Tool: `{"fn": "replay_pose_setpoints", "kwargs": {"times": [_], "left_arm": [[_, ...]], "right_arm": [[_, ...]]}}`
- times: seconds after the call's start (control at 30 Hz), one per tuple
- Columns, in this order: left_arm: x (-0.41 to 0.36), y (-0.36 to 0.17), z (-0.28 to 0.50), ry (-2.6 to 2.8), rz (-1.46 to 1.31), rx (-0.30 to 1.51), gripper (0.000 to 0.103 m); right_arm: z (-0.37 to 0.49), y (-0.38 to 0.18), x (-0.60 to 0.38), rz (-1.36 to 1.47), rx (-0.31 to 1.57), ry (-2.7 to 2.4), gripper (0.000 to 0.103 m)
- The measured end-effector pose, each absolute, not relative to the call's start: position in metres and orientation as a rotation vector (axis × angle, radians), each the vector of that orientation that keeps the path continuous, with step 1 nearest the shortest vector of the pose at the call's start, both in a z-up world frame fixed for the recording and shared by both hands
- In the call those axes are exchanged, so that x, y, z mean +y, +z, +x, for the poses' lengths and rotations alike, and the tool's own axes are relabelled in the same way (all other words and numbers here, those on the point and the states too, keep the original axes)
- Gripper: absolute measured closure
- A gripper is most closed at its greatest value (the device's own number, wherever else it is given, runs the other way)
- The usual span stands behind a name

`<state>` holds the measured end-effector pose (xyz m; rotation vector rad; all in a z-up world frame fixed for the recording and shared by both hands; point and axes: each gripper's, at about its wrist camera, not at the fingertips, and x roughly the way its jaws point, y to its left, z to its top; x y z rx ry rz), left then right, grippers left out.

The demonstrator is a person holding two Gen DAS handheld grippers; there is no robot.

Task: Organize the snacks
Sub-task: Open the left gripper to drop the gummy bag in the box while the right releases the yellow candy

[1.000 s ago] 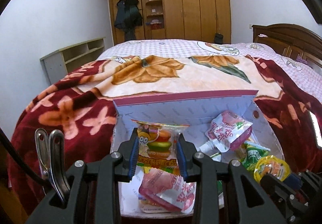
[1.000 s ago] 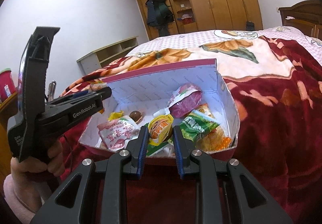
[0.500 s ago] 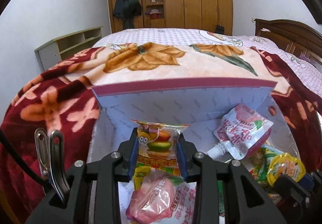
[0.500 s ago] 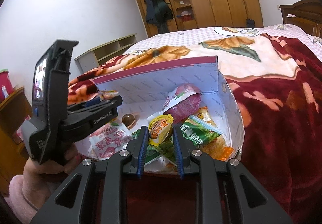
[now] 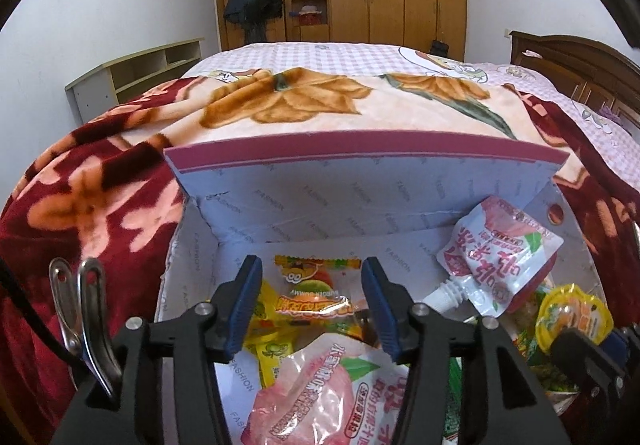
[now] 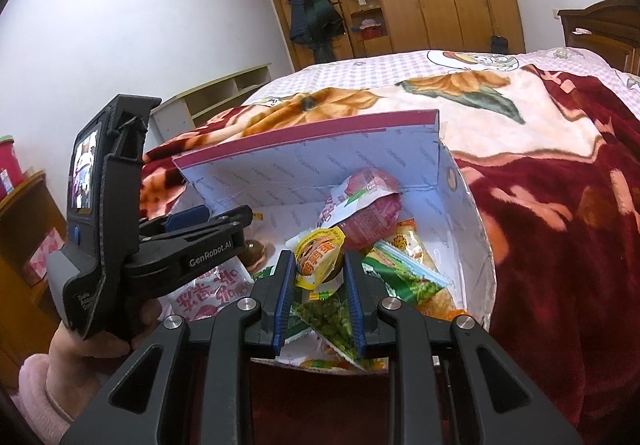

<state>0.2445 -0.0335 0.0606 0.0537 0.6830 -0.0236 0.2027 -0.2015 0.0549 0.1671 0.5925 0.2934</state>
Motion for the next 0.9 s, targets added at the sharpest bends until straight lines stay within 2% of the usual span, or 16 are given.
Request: {"fn": "replay_pose_setpoints", "kwargs": {"times": [0.43,0.77,0.9], "left_arm": [[-0.033,0.057,0.244,-0.023,0.051,0.693,0.047],[-0.032,0.056,0.244,-0.025,0.046,0.698,0.047],[-0.032,0.056,0.245,-0.025,0.046,0.699,0.047]], "right_arm": [[0.252,0.077,-0.197,0.12,0.578,0.272,0.077],[0.284,0.061,-0.188,0.12,0.639,0.264,0.077],[0.286,0.06,-0.188,0.12,0.631,0.256,0.06]]}}
